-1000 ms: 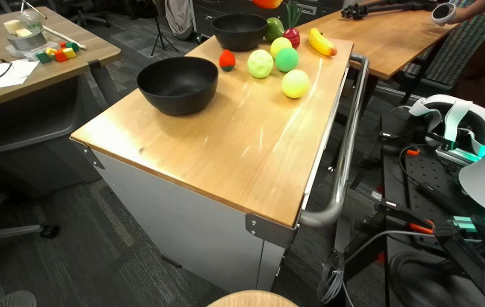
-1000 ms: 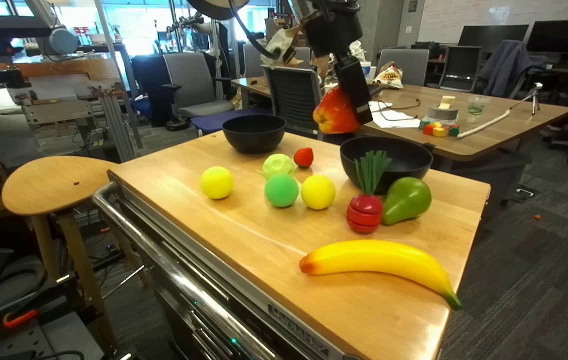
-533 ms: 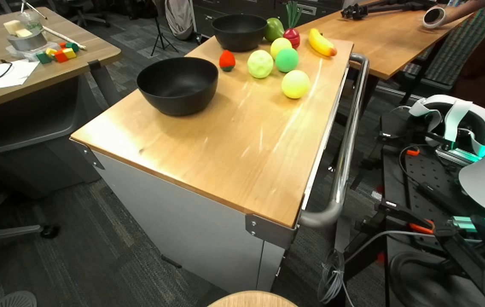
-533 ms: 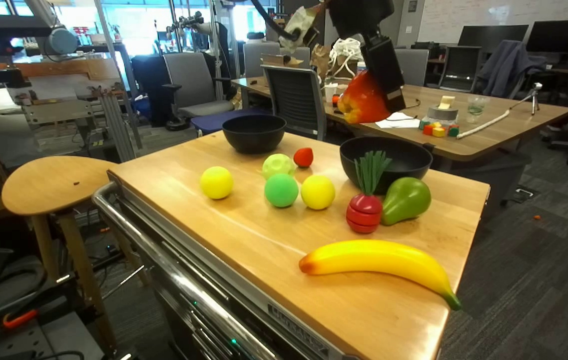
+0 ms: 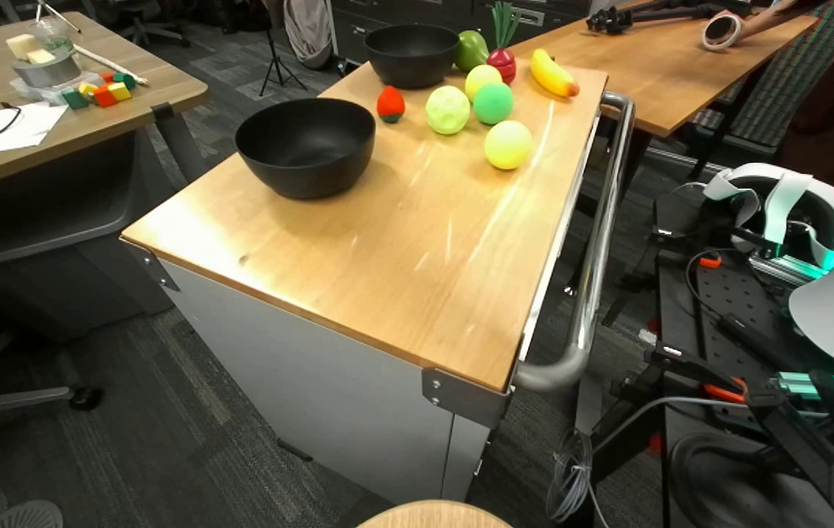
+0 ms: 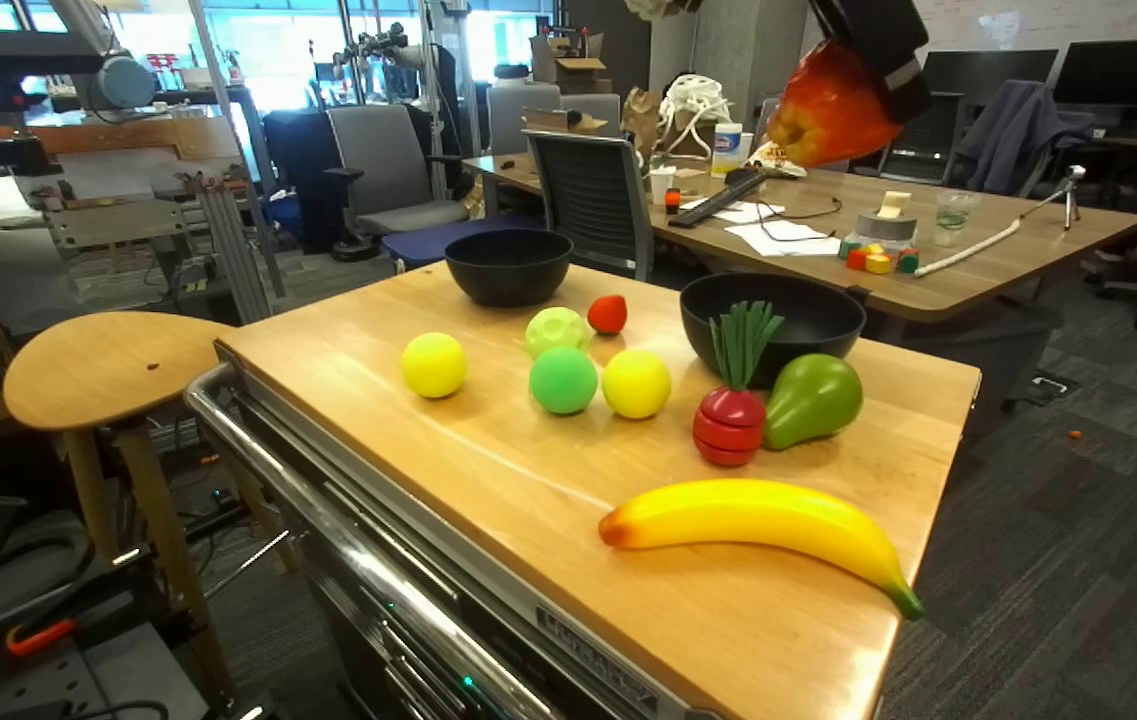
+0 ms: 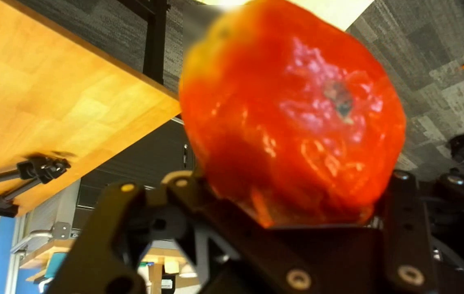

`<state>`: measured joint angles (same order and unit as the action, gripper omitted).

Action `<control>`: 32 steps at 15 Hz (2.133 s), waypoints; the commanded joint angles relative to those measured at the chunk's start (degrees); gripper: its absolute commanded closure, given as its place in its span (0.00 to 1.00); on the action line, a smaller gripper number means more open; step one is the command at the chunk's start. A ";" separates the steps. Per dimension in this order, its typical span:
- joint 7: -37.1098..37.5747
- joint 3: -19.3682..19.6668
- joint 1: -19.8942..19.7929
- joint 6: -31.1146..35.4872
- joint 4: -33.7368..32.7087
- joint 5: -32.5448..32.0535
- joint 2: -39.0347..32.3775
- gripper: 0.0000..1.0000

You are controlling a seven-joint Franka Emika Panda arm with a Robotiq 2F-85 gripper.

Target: Pick up the fruit toys from the table and put them in the two black bowls.

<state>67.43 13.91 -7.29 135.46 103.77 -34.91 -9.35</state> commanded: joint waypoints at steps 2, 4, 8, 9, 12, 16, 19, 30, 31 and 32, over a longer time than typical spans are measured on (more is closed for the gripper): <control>3.59 0.26 0.72 -3.84 -5.85 -1.93 -2.19 0.59; 4.53 0.18 0.89 -4.22 -7.33 -1.88 -2.79 0.59; 3.09 -0.04 0.52 -3.44 -6.02 -0.21 -2.19 0.34; 3.28 -0.04 0.67 -3.74 -6.47 -0.28 -2.43 0.34; 3.48 -0.03 0.80 -4.00 -7.07 -0.27 -2.84 0.34; 3.57 -0.03 0.80 -4.11 -7.15 -0.27 -2.89 0.34; 3.57 -0.02 0.80 -4.20 -7.28 -0.27 -2.94 0.09; 14.17 -8.32 10.19 4.89 -1.39 -21.57 0.50 0.54; 12.98 -8.70 9.76 3.00 -2.66 -19.34 -0.52 0.82; 13.06 -9.13 10.01 3.03 -2.40 -19.69 -0.52 0.82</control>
<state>80.59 5.58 3.46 138.66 101.49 -54.59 -9.88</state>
